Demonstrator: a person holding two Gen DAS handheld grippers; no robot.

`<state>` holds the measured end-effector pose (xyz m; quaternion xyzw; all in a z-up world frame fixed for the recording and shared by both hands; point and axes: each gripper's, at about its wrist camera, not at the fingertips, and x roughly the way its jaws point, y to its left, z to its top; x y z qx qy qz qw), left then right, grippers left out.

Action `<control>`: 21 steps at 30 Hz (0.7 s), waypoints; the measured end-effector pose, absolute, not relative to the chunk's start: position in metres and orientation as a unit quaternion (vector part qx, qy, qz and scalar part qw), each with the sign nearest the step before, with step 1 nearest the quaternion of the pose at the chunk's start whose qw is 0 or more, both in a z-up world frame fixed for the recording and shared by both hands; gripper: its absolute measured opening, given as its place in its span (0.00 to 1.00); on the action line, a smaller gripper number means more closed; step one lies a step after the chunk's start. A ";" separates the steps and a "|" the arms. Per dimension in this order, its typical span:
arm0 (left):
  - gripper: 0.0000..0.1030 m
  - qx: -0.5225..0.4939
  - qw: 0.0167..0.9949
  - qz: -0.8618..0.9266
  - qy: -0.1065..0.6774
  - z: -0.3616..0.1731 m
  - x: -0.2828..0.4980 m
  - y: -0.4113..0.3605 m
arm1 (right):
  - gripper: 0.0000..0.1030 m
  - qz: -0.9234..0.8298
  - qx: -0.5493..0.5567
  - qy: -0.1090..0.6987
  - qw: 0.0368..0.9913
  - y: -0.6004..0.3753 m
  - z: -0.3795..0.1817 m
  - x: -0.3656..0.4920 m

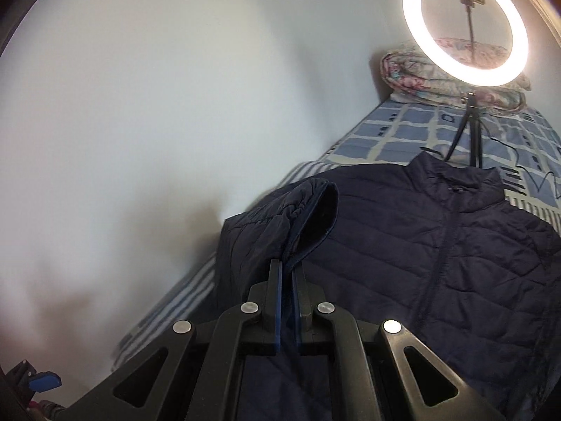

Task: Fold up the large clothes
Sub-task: 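Lay the held sleeve across the jacket body and open the right gripper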

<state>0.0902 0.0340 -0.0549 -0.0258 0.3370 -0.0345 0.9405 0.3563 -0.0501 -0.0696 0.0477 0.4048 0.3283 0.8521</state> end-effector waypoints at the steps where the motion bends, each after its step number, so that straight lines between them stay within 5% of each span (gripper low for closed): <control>1: 0.74 -0.023 0.938 -0.037 0.345 -0.060 0.093 0.029 | 0.02 0.319 0.045 0.405 0.856 -0.068 -0.066 0.358; 21: 0.74 0.011 0.929 -0.035 0.369 -0.087 0.132 -0.012 | 0.02 0.131 0.067 0.458 0.877 -0.235 -0.185 0.425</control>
